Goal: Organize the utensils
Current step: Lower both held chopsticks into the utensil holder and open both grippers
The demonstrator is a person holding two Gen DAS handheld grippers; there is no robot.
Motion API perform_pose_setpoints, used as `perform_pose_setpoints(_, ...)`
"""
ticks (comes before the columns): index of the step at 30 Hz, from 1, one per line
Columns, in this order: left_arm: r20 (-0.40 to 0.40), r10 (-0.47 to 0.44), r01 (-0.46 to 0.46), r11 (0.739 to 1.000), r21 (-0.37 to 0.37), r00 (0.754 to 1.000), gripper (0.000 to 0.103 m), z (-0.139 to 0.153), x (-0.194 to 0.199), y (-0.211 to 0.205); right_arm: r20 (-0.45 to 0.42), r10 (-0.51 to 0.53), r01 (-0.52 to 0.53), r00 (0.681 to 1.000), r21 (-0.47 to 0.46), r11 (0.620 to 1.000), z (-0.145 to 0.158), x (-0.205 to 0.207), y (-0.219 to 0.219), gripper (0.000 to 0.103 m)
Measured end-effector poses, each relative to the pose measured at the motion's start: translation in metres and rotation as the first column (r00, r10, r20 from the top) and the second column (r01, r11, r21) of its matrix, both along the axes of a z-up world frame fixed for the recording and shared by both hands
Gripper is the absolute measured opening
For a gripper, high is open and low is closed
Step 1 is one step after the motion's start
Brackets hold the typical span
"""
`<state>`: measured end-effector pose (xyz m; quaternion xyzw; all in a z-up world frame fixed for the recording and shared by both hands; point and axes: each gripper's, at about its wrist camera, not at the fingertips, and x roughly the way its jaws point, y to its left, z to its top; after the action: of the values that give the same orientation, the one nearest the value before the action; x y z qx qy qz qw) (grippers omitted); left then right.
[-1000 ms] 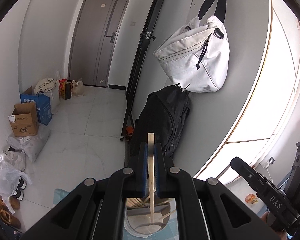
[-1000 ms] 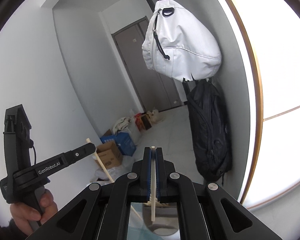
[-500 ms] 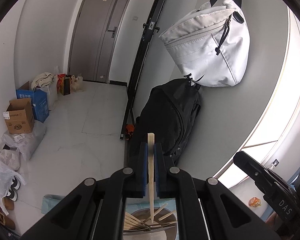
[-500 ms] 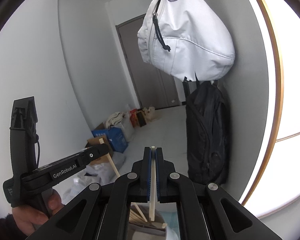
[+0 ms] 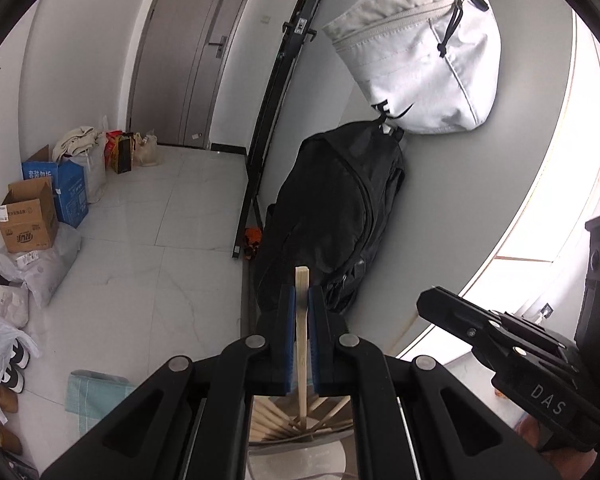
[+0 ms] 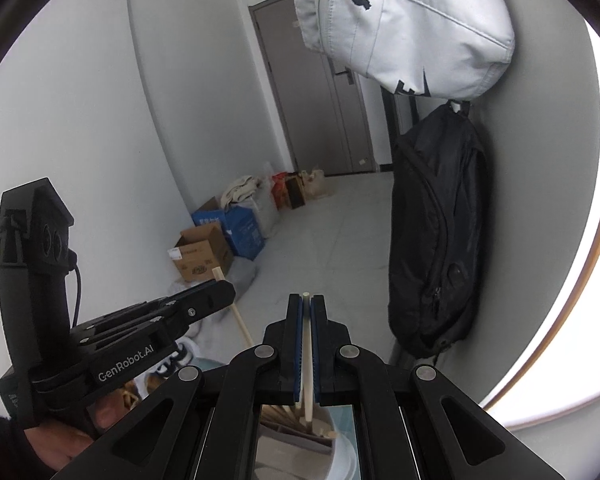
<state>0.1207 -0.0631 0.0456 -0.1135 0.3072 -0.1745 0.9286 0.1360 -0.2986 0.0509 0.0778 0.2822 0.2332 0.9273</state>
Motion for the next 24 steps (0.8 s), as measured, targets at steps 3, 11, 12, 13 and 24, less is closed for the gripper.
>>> perform_pose_setpoints(3,-0.030,-0.014,0.014,1.000,-0.007,0.999,0.002,-0.002,0.006,-0.002,-0.031,0.032,-0.032,0.999,-0.014,0.999,-0.007,0.004,0.007,0.004)
perform_pose_setpoints(11,-0.111,-0.057,0.056,0.998,-0.010,0.992,0.002,-0.014,0.008,0.004,-0.106,0.079,-0.076,0.991,0.026,0.997,-0.027,0.011,0.015,0.006)
perform_pose_setpoints(12,-0.120,-0.059,0.058,0.998,-0.007,0.991,0.002,-0.015,0.009,0.004,-0.111,0.079,-0.077,0.991,0.023,0.997,-0.029,0.013,0.016,0.006)
perform_pose_setpoints(13,-0.130,-0.059,0.059,0.998,-0.004,0.990,0.003,-0.017,0.010,0.005,-0.120,0.086,-0.084,0.989,0.023,0.996,-0.032,0.013,0.017,0.007)
perform_pose_setpoints(24,-0.197,-0.057,0.057,0.998,-0.007,0.979,0.008,-0.009,-0.003,0.019,-0.114,0.048,-0.037,0.992,0.097,0.995,-0.029,-0.016,-0.002,0.019)
